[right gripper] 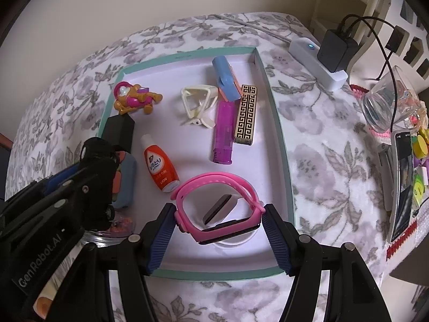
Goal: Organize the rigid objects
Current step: 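Carry the toy car and pink watch band over the white tray with both grippers, then open the left gripper to drop the car while the right drops the band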
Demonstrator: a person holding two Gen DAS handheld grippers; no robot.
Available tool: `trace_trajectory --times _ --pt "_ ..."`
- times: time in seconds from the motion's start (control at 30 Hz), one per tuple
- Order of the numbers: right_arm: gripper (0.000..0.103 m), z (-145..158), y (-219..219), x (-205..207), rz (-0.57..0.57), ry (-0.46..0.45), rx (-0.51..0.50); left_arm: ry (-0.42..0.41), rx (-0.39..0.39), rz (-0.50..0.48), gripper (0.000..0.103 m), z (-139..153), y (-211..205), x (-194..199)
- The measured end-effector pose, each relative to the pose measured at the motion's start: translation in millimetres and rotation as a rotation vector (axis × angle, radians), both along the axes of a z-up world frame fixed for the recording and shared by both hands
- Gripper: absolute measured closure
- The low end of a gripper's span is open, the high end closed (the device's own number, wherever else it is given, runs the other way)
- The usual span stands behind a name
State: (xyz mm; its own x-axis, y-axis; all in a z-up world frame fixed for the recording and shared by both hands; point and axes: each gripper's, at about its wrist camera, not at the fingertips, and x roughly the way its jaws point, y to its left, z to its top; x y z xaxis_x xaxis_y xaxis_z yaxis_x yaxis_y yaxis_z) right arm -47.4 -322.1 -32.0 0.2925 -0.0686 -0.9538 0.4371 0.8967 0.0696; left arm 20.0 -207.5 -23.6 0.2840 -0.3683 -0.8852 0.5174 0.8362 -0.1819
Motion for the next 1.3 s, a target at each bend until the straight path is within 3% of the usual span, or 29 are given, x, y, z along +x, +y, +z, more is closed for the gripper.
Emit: trace_trajectory --times 0.63,0.73,1.0,1.13,1.3 --pt "0.033 -4.5 4.6 4.1 0.021 0.002 -0.002 0.007 0.001 0.041 0.073 1.7 10.0 2.8" --pt "0.033 -5.5 5.6 4.3 0.026 0.0 -0.003 -0.011 0.013 0.068 0.06 5.0 17.5 4.3" --pt "0.028 -5.3 10.1 4.5 0.044 -0.016 -0.012 -0.062 0.057 0.148 0.04 8.9 45.1 10.5" --pt "0.028 -4.2 11.8 4.0 0.043 -0.022 -0.013 -0.067 0.066 0.182 0.025 8.9 58.8 11.6" --pt "0.018 -0.7 15.0 2.0 0.046 -0.042 -0.013 -0.099 0.094 0.226 0.017 11.4 75.9 12.3"
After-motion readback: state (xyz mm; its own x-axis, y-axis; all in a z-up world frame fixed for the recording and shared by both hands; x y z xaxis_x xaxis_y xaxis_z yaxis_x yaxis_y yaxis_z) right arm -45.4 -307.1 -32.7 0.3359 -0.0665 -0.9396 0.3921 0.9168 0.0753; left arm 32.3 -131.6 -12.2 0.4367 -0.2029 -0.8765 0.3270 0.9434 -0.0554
